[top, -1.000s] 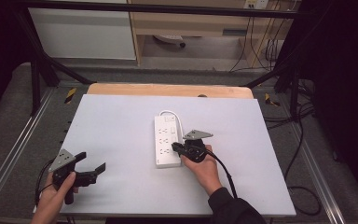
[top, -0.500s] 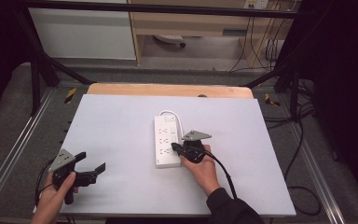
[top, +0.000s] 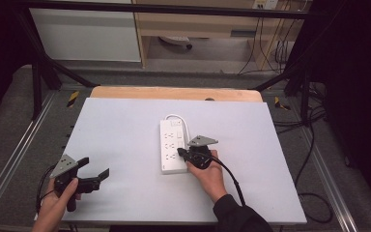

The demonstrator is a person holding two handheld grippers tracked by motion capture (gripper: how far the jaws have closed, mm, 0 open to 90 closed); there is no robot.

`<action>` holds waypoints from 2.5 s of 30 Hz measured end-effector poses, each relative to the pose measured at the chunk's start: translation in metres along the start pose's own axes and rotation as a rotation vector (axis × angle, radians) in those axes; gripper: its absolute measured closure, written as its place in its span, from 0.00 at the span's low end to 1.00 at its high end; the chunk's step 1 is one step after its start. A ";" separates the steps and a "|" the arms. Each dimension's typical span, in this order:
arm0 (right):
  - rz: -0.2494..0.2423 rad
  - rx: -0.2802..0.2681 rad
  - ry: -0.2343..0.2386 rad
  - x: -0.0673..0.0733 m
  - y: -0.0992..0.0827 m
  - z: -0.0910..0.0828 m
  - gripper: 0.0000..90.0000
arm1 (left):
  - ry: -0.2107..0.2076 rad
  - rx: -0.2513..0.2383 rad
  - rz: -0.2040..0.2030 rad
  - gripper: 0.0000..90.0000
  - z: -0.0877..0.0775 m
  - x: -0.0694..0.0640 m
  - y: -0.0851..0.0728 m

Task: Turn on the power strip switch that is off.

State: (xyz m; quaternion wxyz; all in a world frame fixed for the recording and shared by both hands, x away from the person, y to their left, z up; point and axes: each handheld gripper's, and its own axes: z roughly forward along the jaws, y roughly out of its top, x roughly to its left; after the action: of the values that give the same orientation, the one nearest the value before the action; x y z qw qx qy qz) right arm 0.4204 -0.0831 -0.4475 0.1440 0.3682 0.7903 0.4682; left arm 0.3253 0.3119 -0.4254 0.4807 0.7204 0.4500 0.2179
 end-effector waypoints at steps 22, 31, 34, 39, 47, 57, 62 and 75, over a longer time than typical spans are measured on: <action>-0.008 0.003 0.010 0.004 0.000 0.004 1.00 | 0.000 0.003 0.005 0.07 0.000 0.000 0.000; 0.009 0.001 -0.009 -0.003 -0.001 -0.003 1.00 | -0.003 0.004 0.004 0.07 0.000 0.000 0.000; 0.009 0.001 -0.008 -0.003 -0.001 -0.003 1.00 | -0.003 0.004 0.006 0.07 0.000 0.000 0.000; 0.014 -0.001 -0.005 -0.004 -0.001 -0.002 1.00 | -0.003 0.005 0.006 0.07 0.000 0.000 0.000; 0.019 -0.002 -0.001 -0.005 -0.001 -0.002 1.00 | -0.003 0.004 0.006 0.07 0.000 0.000 0.000; 0.019 0.000 -0.004 -0.006 -0.001 -0.002 1.00 | -0.001 0.008 0.004 0.07 0.001 0.000 0.000; 0.032 0.008 -0.013 -0.008 -0.001 -0.001 1.00 | -0.002 0.009 0.004 0.07 0.001 0.000 -0.001; 0.022 0.005 -0.011 -0.007 -0.001 -0.001 1.00 | 0.000 0.009 0.004 0.07 0.000 0.001 -0.001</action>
State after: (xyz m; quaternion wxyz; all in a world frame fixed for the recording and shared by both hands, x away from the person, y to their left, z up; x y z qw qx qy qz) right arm 0.4243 -0.0890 -0.4489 0.1420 0.3798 0.7866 0.4657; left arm 0.3257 0.3123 -0.4263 0.4769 0.7236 0.4493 0.2169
